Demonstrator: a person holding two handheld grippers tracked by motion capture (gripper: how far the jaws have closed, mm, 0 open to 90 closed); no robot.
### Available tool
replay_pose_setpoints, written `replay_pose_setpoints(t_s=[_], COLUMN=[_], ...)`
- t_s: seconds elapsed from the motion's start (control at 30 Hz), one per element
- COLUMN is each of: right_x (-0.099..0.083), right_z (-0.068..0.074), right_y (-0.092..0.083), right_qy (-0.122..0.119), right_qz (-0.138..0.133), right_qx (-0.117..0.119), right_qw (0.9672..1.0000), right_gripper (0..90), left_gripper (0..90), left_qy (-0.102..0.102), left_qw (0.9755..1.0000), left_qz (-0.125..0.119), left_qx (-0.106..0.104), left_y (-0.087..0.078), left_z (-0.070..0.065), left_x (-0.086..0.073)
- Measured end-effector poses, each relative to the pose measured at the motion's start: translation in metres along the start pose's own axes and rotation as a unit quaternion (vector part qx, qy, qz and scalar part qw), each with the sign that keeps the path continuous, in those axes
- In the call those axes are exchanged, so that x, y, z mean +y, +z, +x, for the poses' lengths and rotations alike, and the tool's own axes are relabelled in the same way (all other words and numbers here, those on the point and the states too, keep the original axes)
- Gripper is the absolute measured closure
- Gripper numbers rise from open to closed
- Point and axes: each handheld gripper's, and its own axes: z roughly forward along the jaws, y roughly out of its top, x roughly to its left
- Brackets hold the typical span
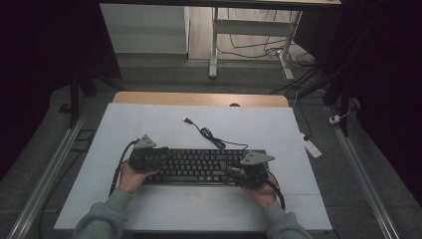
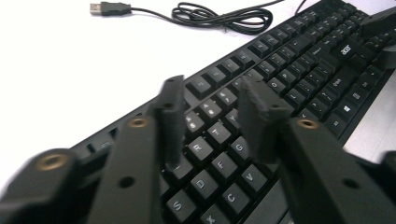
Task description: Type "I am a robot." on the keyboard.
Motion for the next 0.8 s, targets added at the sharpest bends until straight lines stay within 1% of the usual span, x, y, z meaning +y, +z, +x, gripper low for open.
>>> replay_pose_setpoints(t_s=[0.03,0.07,0.13,0.23,0.33,0.47,0.63,0.8], right_x=[0.0,0.0,0.0,0.0,0.0,0.0,0.0,0.001], right_z=[0.0,0.0,0.0,0.0,0.0,0.0,0.0,0.0], right_y=[0.0,0.0,0.001,0.001,0.0,0.0,0.0,0.0], right_qy=[0.0,0.0,0.0,0.0,-0.001,-0.001,-0.001,-0.002], right_qz=[0.0,0.0,0.0,0.0,0.0,0.001,0.001,0.0], right_qx=[0.0,0.005,0.005,0.005,0.005,0.002,0.003,0.003], right_qw=[1.0,1.0,1.0,1.0,1.0,1.0,1.0,1.0], right_gripper=[54.8,54.8,54.8,54.8,54.8,54.8,54.8,54.8], left_gripper=[54.0,51.4,46.2,41.3,39.0,36.0,31.4,28.1], left_qy=[-0.001,-0.002,0.001,0.002,0.002,0.001,0.004,-0.002], left_qw=[1.0,1.0,1.0,0.9999,0.9999,0.9999,0.9997,0.9995], left_qz=[0.0,0.001,0.006,0.011,0.01,0.013,0.026,0.032], left_qx=[0.001,0.0,0.001,0.003,0.008,0.005,0.001,0.001], left_y=[-0.002,-0.004,-0.007,-0.012,-0.018,-0.024,-0.028,-0.03], left_z=[0.0,0.0,0.0,0.001,0.001,0.0,-0.001,0.002], left_x=[0.0,0.0,0.0,-0.001,-0.003,-0.005,-0.009,-0.013])
